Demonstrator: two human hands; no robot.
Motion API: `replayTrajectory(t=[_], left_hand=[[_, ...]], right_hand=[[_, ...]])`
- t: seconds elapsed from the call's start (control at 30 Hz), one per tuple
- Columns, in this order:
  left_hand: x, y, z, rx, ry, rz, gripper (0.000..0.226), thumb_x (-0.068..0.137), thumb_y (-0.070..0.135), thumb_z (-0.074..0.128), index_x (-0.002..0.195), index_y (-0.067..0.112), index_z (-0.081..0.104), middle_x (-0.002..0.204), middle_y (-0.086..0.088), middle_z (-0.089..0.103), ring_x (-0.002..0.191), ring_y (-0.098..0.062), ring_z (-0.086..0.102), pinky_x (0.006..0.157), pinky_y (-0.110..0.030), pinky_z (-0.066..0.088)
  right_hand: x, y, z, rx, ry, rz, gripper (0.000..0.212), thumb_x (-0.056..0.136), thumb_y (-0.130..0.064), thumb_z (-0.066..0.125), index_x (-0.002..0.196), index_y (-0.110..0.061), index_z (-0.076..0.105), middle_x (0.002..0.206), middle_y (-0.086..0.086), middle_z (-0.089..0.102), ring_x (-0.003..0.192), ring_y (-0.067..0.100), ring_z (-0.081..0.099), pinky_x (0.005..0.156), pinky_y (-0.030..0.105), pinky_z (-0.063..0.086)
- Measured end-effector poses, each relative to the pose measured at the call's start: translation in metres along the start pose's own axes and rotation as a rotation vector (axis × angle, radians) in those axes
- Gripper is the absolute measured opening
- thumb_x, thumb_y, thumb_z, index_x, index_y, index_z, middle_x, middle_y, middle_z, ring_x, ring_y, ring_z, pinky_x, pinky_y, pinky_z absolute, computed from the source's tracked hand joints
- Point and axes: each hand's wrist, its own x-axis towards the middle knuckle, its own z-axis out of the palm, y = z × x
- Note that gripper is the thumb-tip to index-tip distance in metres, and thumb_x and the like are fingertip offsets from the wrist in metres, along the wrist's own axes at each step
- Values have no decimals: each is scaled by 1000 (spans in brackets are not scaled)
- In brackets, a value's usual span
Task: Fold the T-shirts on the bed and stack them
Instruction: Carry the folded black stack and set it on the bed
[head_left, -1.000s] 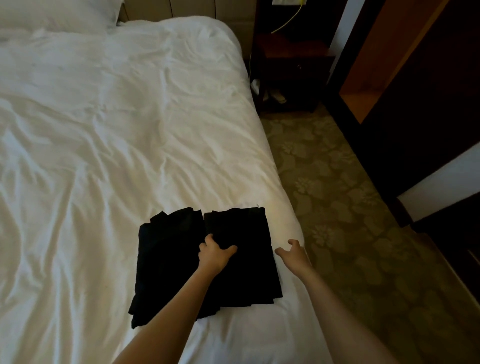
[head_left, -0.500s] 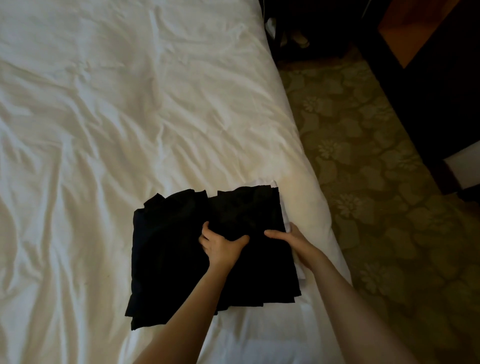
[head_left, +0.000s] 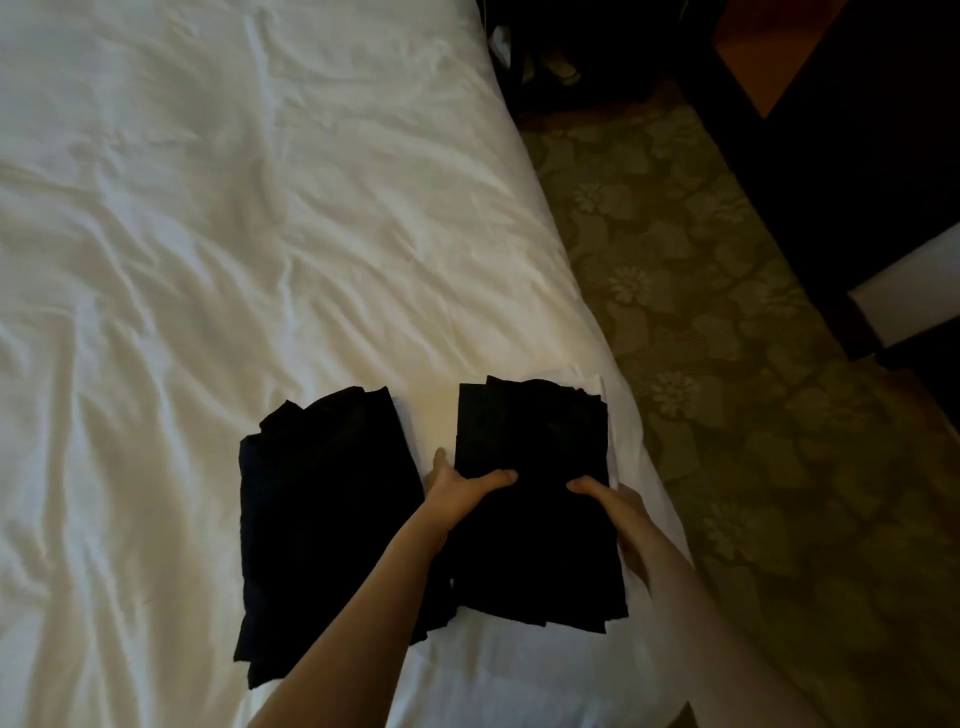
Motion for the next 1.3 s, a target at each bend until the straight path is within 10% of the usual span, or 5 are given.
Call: replayTrajectory(t=[0.17,0.43,0.63,1.03,1.3], left_hand=[[13,-11,-7,-120,-223,-194,59,77,43,71,119,5,53,107,-14,63,95,-27,62,88,-34,48],[4,-10,12,-240,-262,-143,18,93,25,51,94,8,51,87,-12,58,78,-24,56,66,-29,43],[-24,15,9,-226,-321,-48,26,89,30,56,106,10,52,100,-14,60,90,-26,58,77,-33,45],[-78,70,63,-177,-423,89,55,76,40,61,120,8,53,105,-18,63,93,-32,62,81,-38,50],[-101,99,172,-225,-355,119,61,80,43,61,126,6,48,115,-21,60,96,-33,61,83,-36,49]], right_hand=[[7,6,-7,93,-75,-4,63,79,-21,72,136,-9,47,116,12,64,101,25,63,74,28,49],[-7,7,-9,91,-31,-83,62,77,-29,73,132,-17,47,120,9,61,102,25,64,79,33,52],[-48,-16,-18,138,-11,-96,46,85,-23,66,125,-19,44,107,6,60,92,21,61,67,29,47],[-81,-74,-93,113,-67,-109,105,52,-38,87,141,-11,37,130,13,54,110,28,61,77,36,50],[-92,-116,-197,20,-45,-163,68,77,-32,74,135,-9,47,115,11,64,96,24,66,64,29,49]])
